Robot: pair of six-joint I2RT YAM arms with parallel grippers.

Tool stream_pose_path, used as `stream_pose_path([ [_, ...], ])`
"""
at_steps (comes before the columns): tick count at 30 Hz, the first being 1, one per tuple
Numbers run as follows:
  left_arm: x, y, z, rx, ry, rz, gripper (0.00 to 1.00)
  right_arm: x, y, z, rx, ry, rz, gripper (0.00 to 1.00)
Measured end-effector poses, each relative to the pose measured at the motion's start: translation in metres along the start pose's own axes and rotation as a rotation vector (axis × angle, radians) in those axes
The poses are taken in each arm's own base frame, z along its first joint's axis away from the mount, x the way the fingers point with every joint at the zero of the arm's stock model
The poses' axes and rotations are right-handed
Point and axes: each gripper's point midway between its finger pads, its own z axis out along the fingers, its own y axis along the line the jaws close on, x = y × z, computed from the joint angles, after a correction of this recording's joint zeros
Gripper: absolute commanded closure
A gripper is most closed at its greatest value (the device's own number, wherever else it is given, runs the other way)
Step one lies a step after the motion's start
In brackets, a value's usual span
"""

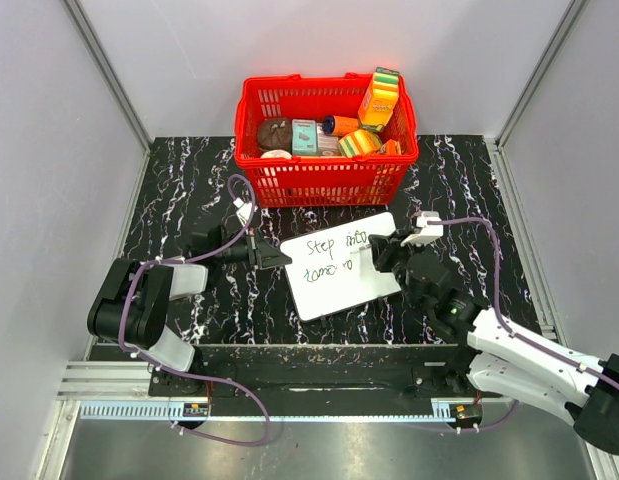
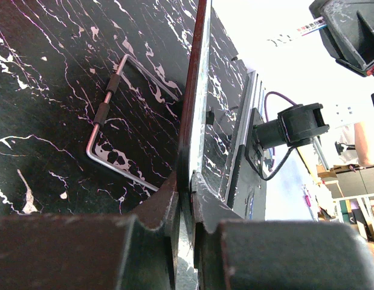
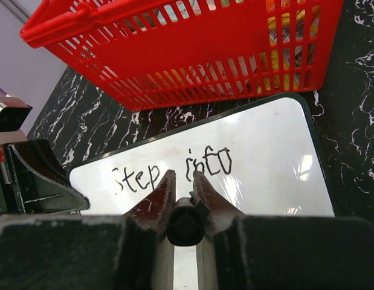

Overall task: Write a sentence on the whiteboard
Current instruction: Write on the whiteboard with the whiteboard.

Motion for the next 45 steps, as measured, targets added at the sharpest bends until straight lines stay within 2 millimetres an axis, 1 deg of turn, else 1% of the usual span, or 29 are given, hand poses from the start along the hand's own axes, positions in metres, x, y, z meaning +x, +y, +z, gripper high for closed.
stream_pose_path([
  [9, 0.000, 0.000, 0.000, 0.000, 0.000, 0.000, 1.00, 0.014, -0.006, 0.004, 0.028, 0.036, -0.029, 1.00],
  [19, 0.000, 0.000, 0.000, 0.000, 0.000, 0.000, 1.00, 0.029, -0.018, 0.007, 0.065, 0.074, -0.046, 1.00],
  [28, 0.000, 0.000, 0.000, 0.000, 0.000, -0.001, 1.00, 0.030, -0.019, 0.008, 0.072, 0.075, -0.027, 1.00],
  [37, 0.000, 0.000, 0.000, -0.001, 0.000, -0.001, 1.00, 0.037, -0.027, 0.000, 0.080, 0.092, -0.003, 1.00],
  [45, 0.000, 0.000, 0.000, -0.001, 0.000, 0.000, 1.00, 0.040, -0.030, -0.003, 0.087, 0.096, 0.010, 1.00],
])
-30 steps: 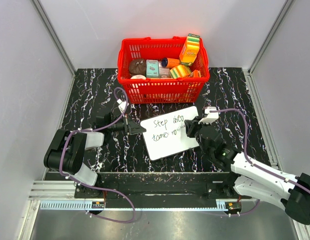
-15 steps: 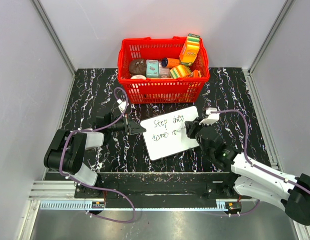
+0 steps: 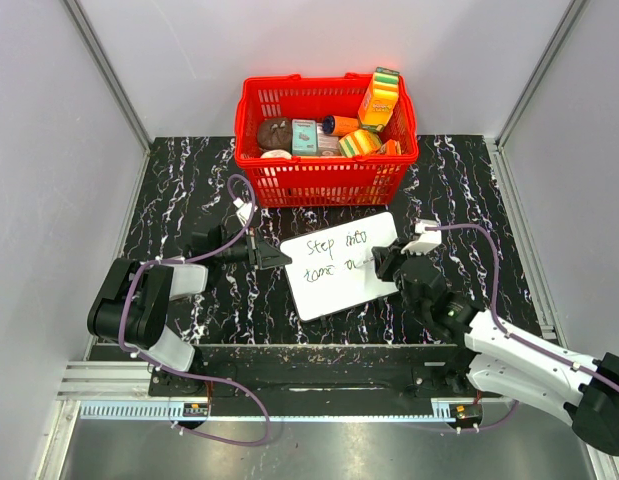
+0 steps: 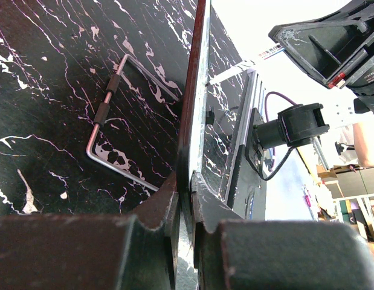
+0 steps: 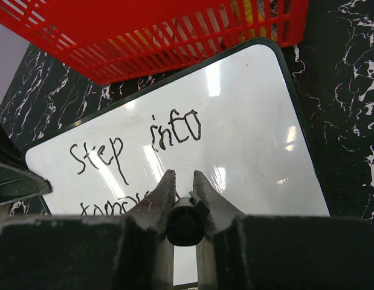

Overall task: Write a sentence on the whiteboard
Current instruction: Write on the whiteboard with the whiteboard.

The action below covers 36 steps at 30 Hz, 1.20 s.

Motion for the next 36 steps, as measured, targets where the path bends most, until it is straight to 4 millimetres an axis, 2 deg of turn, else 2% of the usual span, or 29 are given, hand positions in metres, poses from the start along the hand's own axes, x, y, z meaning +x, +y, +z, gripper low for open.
stream_pose_path([
  [9, 0.000, 0.000, 0.000, 0.000, 0.000, 0.000, 1.00, -0.002, 0.000, 0.002, 0.014, -0.003, -0.010, 1.00],
  [22, 0.000, 0.000, 0.000, 0.000, 0.000, 0.000, 1.00, -0.018, 0.001, 0.011, 0.038, -0.025, -0.049, 1.00],
  [36, 0.000, 0.000, 0.000, 0.000, 0.000, 0.000, 1.00, -0.017, -0.003, 0.007, 0.036, -0.028, -0.040, 1.00],
])
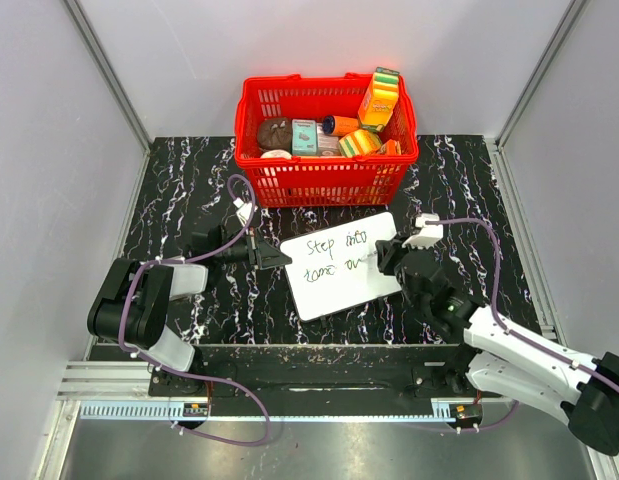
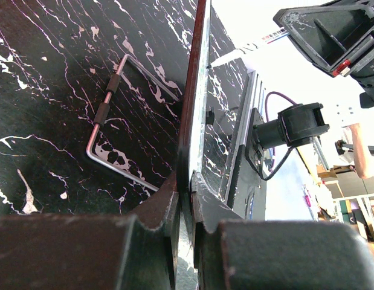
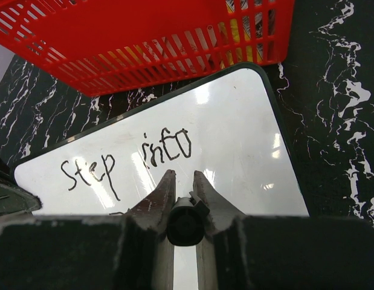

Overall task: Write a sentence on the whiteboard
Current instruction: Write on the whiteboard with the whiteboard.

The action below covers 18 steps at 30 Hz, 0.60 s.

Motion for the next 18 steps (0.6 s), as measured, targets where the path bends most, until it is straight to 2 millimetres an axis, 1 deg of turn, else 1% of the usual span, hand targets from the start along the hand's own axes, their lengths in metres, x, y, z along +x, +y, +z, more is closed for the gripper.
stream_pose_path([
  [18, -0.0002, 0.0000, 0.0000, 0.000, 0.000, 0.000, 1.00, 0.0091, -0.0073, -0.0056, 0.004, 0.015, 0.039, 1.00],
])
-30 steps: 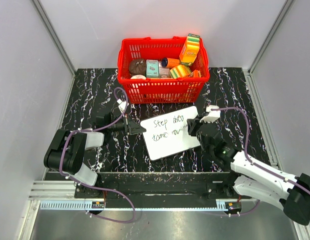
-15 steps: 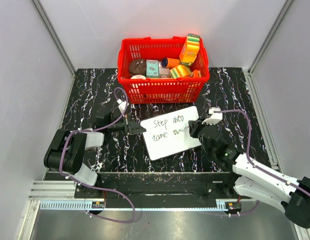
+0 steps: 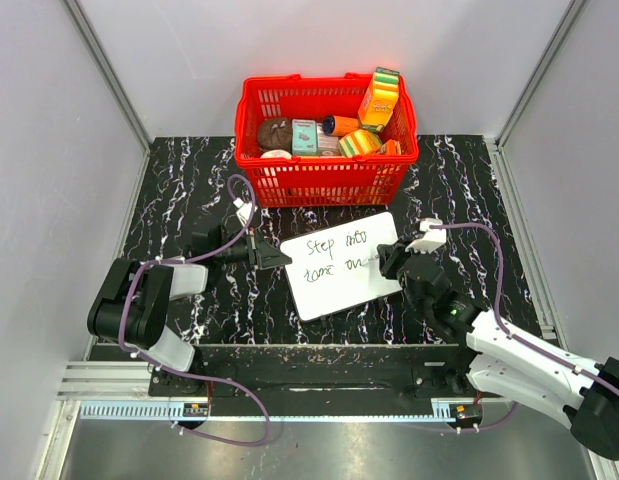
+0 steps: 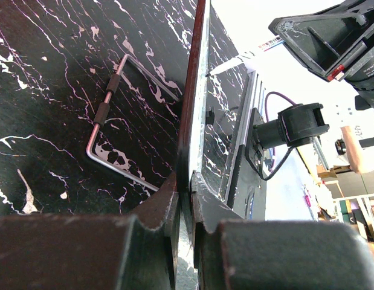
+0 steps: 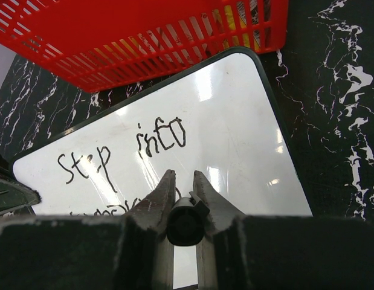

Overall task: Write a sentence on the whiteboard
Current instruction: Write on the whiteboard with the whiteboard.

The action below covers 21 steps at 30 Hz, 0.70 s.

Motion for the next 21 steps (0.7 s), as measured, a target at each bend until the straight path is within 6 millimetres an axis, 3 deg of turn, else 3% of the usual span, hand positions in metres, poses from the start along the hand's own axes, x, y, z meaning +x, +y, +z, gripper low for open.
stream_pose_path([
  [21, 0.0000, 0.0000, 0.0000, 0.000, 0.000, 0.000, 1.00, -0.0012, -0.0005, 0.0019, 0.016, 0.003, -0.009, 1.00],
])
